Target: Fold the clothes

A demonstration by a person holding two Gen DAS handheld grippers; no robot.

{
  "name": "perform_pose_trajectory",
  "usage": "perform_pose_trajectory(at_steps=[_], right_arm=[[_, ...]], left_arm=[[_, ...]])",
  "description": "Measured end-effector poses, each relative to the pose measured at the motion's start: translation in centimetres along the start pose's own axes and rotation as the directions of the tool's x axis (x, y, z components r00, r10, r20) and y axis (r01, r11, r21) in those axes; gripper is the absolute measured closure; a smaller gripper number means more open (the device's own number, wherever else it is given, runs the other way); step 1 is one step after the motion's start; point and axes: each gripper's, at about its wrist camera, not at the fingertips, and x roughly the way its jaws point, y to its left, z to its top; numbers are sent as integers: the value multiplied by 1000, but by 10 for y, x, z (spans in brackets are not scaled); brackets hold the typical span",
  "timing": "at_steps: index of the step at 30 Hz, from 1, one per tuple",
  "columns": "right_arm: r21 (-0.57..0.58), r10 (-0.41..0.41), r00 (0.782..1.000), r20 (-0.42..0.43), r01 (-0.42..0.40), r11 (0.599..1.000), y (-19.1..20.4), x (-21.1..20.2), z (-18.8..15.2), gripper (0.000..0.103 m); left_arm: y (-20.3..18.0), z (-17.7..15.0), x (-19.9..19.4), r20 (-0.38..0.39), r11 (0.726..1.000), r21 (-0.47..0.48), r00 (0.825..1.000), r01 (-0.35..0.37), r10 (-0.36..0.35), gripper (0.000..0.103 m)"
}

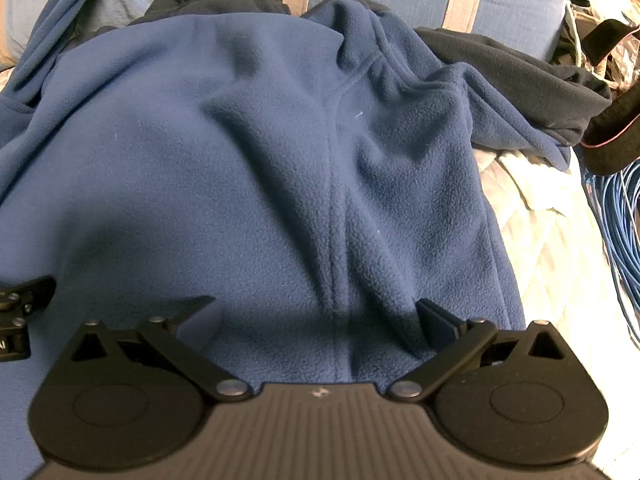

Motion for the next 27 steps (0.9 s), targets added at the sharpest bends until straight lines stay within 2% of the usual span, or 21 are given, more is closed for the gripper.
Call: perform_pose_trajectory(at_steps=[27], right_arm=[[-5, -4, 1000, 5, 4, 1000, 2, 2, -2, 0]], left_arm=[[1, 0, 0, 0, 1000, 2, 1000, -1, 1, 0]])
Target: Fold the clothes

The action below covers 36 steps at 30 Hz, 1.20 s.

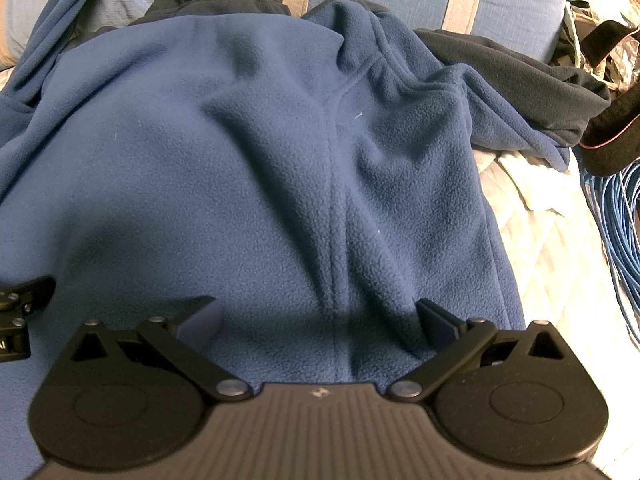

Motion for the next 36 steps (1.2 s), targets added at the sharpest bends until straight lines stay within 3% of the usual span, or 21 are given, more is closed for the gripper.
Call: perform_pose_trajectory(at_steps=[22, 27, 29, 31, 34, 36], right_arm=[[-15, -4, 1000, 15, 4, 1000, 2, -1, -2, 0], [-113, -2, 997, 79, 11, 994, 8, -9, -4, 1], [-180, -11, 984, 178, 44, 983, 16, -23, -7, 1], [-225, 16, 958, 287, 51, 973, 23, -40, -10, 1], [-251, 91, 911, 403, 14, 968, 26, -61, -11, 1], [-238, 120, 903, 413, -20, 971, 23, -65, -9, 1]], left_arm=[[1, 0, 1, 4, 1000, 5, 1000, 1, -1, 0], [3, 1, -2, 11, 1000, 21, 1000, 7, -7, 0], [4, 4, -8, 37, 1000, 18, 999, 1, -1, 0], [6, 5, -20, 115, 1000, 14, 993, 22, -24, 0], [9, 6, -40, 250, 1000, 24, 968, 10, -16, 0], [8, 7, -50, 320, 1000, 25, 947, -12, 3, 0]])
